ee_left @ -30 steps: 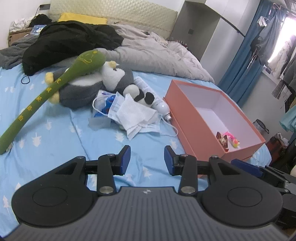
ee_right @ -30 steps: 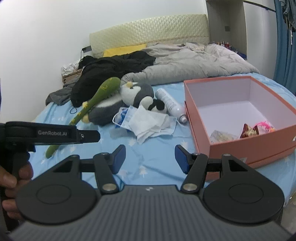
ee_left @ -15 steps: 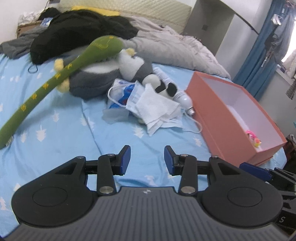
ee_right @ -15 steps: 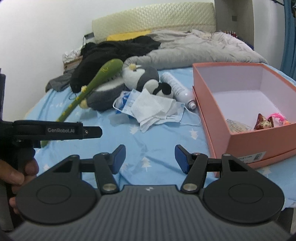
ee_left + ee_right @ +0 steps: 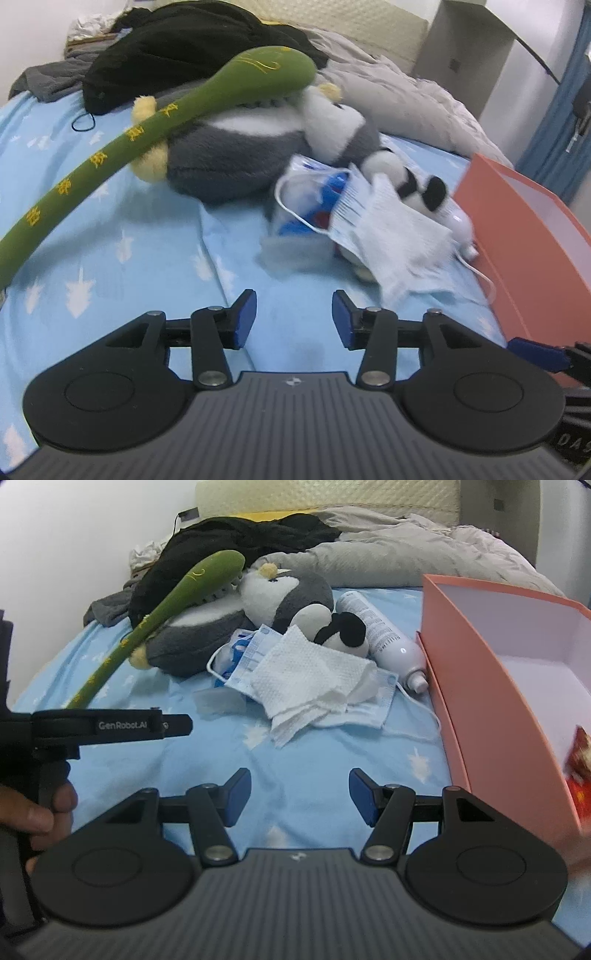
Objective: Organize soft objects
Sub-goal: 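Move both tools toward the white wet wipe and clear plastic piece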
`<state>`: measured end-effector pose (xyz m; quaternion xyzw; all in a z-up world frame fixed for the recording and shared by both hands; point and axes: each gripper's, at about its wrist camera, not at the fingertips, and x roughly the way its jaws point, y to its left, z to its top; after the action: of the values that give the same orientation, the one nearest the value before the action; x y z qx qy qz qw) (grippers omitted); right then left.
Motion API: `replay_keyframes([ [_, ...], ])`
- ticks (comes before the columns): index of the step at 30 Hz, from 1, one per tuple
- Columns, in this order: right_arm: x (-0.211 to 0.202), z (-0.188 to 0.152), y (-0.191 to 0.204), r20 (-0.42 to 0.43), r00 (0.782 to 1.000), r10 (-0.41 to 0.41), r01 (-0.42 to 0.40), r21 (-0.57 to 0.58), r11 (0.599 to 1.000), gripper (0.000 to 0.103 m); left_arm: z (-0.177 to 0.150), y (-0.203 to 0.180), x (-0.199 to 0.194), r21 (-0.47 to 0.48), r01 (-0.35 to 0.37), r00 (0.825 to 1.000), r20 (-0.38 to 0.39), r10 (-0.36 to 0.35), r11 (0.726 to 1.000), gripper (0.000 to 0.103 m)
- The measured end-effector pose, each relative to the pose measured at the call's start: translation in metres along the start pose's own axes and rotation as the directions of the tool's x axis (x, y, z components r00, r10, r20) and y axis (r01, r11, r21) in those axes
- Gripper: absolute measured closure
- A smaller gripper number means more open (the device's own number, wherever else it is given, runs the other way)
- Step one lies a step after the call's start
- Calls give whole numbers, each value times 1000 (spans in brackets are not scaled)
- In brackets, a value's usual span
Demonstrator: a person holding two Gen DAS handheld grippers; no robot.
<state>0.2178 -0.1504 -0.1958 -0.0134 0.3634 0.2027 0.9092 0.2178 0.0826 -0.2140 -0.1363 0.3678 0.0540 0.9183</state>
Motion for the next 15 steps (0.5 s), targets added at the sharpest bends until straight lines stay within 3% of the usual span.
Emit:
replay_keyframes([
  [7, 42, 31, -7, 15, 1000, 7, -6, -53, 999, 36, 17, 7, 36, 8, 1, 1000, 16, -1, 1000, 51],
  [10, 59, 42, -9, 25, 1000, 15, -13, -60, 998, 36, 21, 9, 46, 29, -7, 1000, 24, 6, 1000, 42],
  [15, 86, 55, -16, 36, 999, 7, -7, -20, 1000, 36, 22, 18, 61, 37, 1, 1000, 26, -2, 999, 42],
])
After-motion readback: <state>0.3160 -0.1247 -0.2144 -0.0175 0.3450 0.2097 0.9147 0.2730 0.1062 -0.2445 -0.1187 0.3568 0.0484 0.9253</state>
